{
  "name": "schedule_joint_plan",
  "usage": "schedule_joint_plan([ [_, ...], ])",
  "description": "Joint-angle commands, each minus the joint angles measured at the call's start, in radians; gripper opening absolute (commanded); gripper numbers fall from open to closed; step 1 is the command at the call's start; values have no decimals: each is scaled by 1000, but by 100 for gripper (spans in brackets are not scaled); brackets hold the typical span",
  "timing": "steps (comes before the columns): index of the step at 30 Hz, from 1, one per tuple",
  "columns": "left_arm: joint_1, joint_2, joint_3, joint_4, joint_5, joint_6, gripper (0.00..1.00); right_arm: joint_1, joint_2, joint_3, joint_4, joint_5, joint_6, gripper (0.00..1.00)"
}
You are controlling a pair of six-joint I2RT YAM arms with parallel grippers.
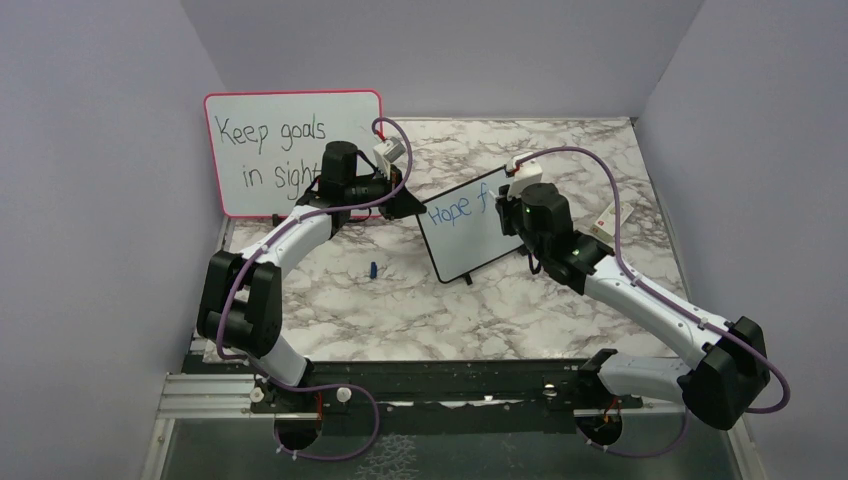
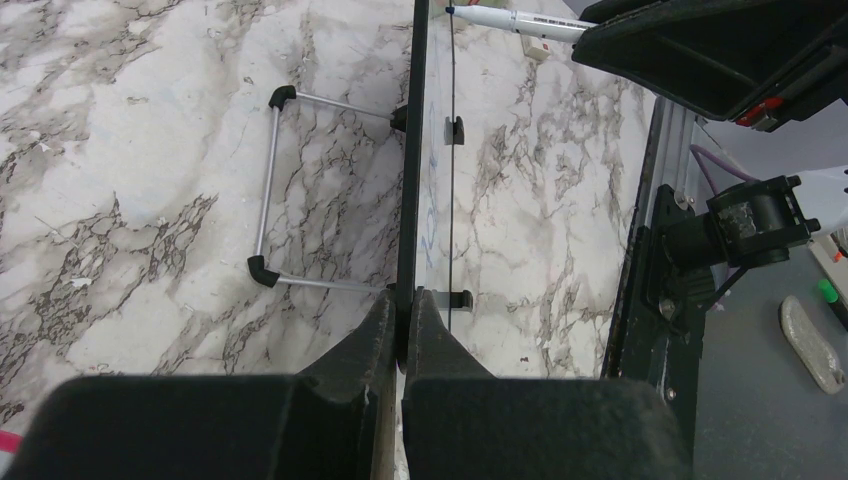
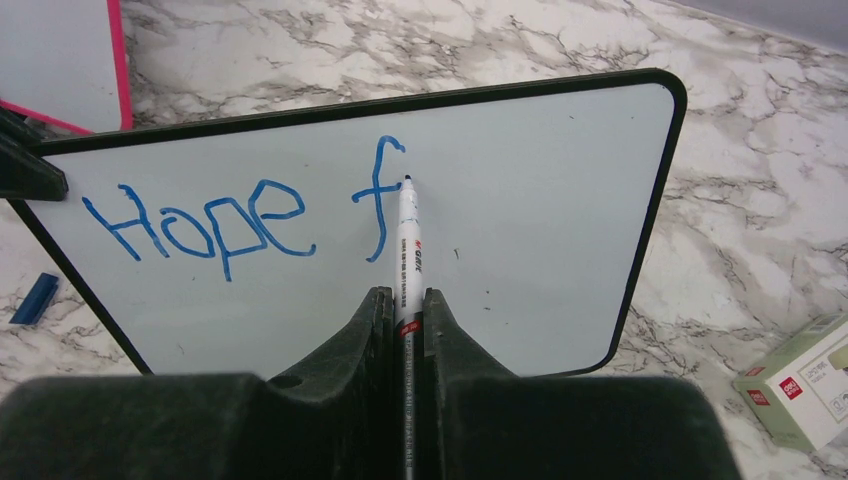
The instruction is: Write a sentence on the whiteboard
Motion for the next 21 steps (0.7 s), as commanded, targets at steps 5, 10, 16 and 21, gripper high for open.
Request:
schedule_joint_plan([
  [5, -1, 22, 10, -61, 3, 39, 0, -11, -2, 22, 24, -9, -12, 1],
  [10, -1, 23, 11, -62, 2, 38, 0, -12, 3, 25, 27, -14, -12, 1],
  [16, -1, 26, 11, -62, 3, 39, 0, -13, 7, 27, 33, -21, -11, 1],
  [21, -1, 26, 11, -62, 3, 39, 0, -15, 16, 32, 37, -23, -14, 1],
])
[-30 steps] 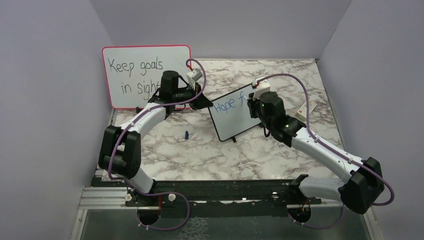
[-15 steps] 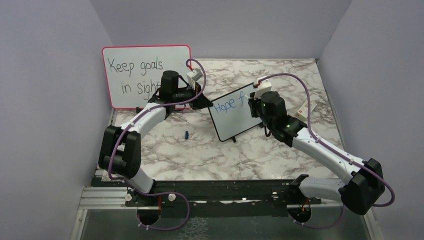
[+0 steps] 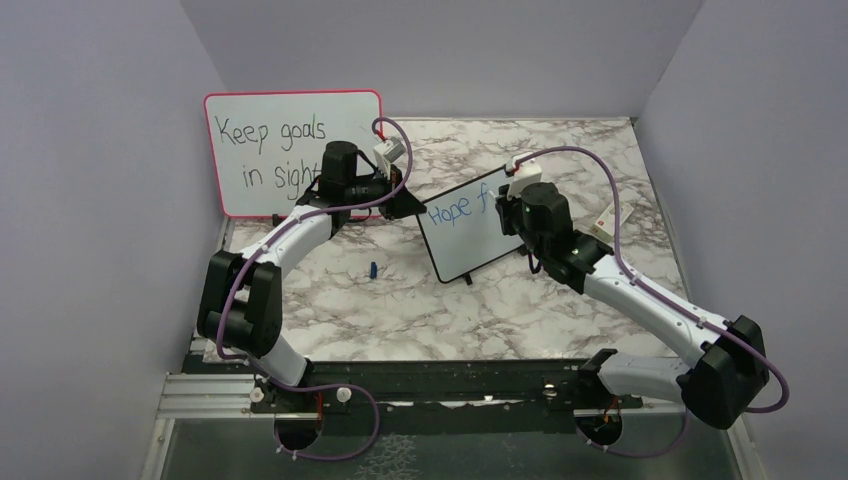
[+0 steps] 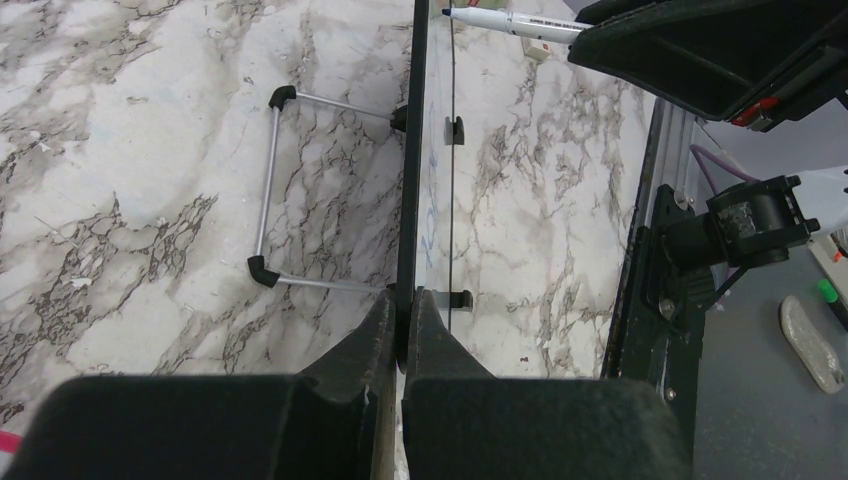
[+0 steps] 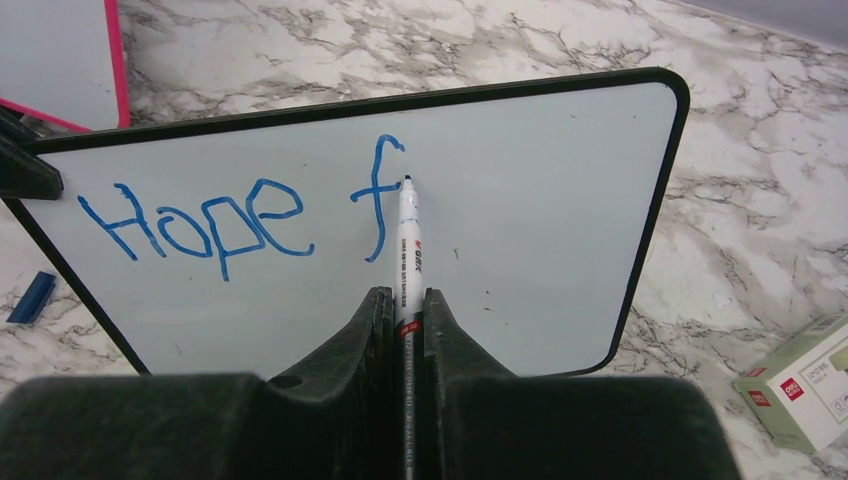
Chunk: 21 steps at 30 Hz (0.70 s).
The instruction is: Write a sentence on the whiteboard
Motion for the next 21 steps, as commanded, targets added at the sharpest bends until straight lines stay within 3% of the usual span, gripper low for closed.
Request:
schedule_joint_plan([
  [1, -1, 28, 11, -61, 4, 39, 0, -9, 13, 33, 36, -17, -12, 1],
  [21, -1, 29, 11, -63, 10, 37, 0, -16, 23, 20, 17, -33, -11, 1],
])
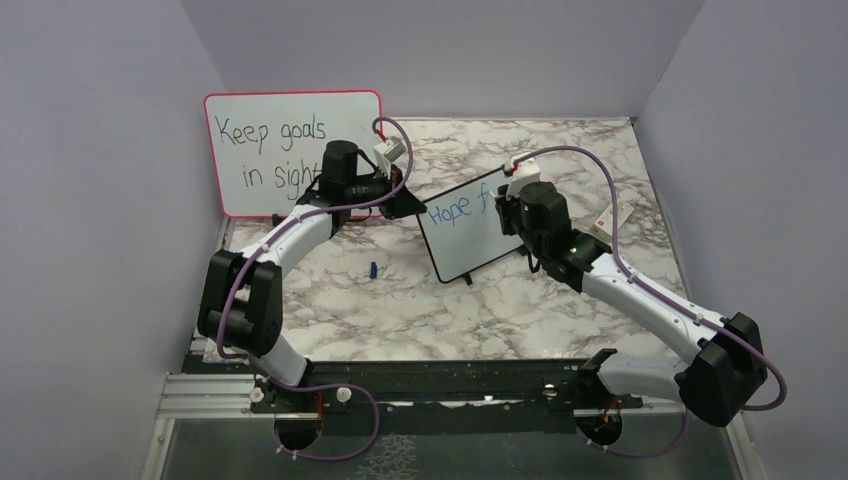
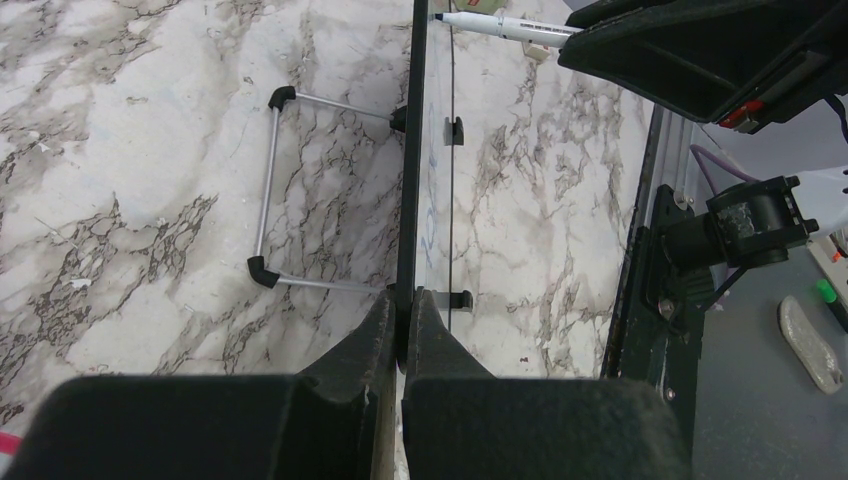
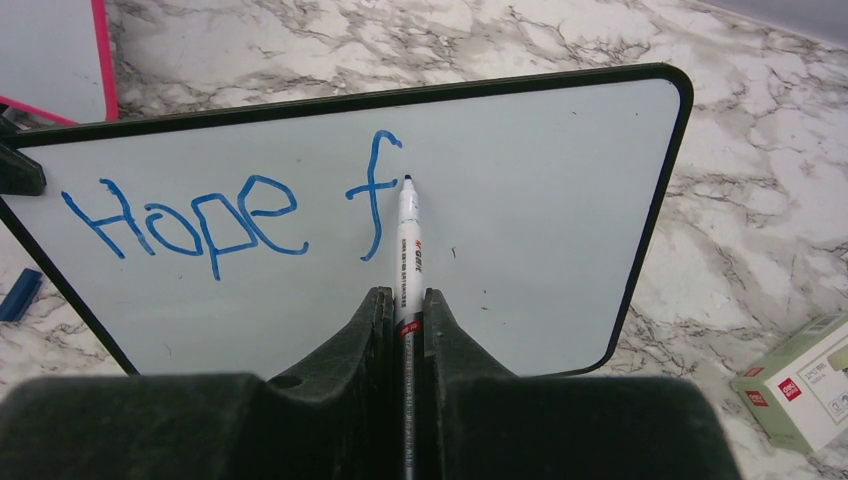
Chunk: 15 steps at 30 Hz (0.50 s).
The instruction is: Write a sentence on the whiteboard
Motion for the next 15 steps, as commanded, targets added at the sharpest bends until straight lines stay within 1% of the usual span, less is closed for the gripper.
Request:
schedule_joint_plan([
  [1, -1, 24, 6, -59, 10, 37, 0, -9, 5, 20, 13, -29, -2, 1],
  [15, -1, 21, 6, -59, 7, 38, 0, -10, -6, 9, -7, -27, 2, 1],
])
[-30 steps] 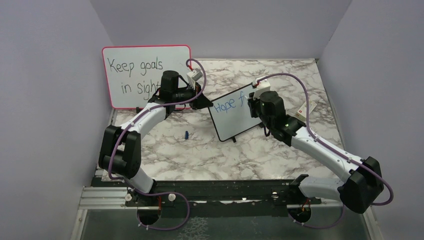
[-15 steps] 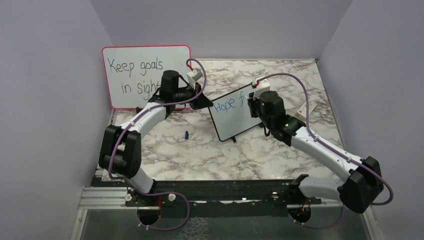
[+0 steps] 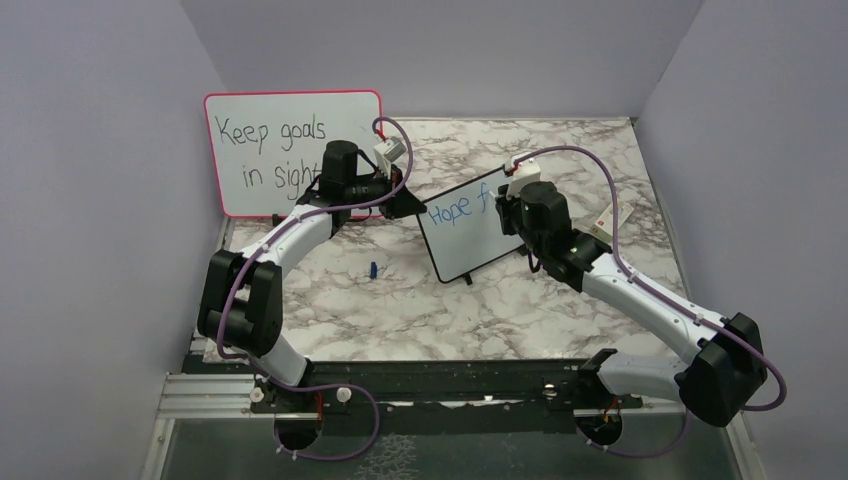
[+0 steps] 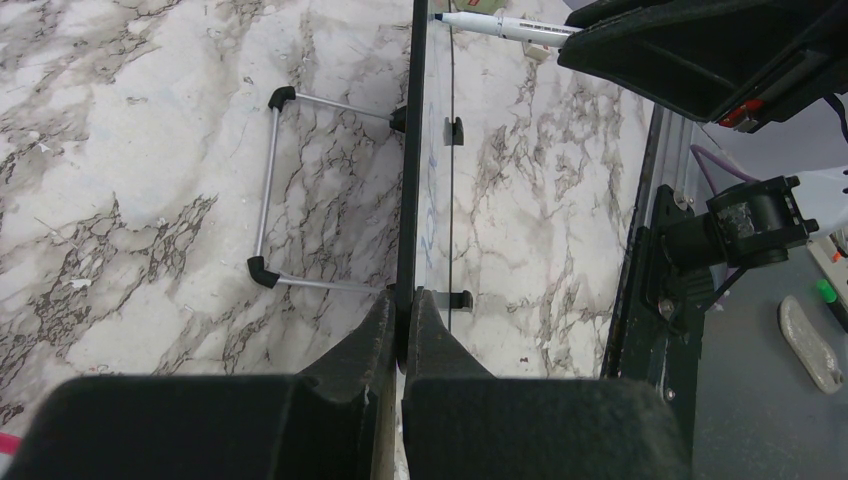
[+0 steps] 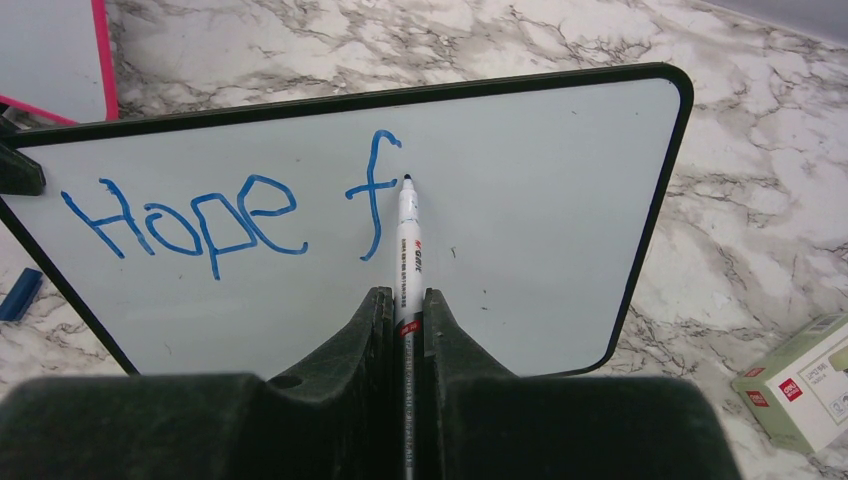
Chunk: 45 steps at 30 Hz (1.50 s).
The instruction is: Write a sentence on the whiteboard
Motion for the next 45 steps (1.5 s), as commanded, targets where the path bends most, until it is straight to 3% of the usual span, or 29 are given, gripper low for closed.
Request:
schedule_joint_plan([
  [1, -1, 21, 6, -59, 9, 38, 0, -6, -5, 8, -7, -20, 3, 1],
  [33, -1, 25, 6, -59, 6, 39, 0, -6, -45, -24, -63, 9, -8, 1],
  [45, -1, 25, 6, -59, 9, 37, 0, -7, -48, -4, -2, -1, -6, 1],
])
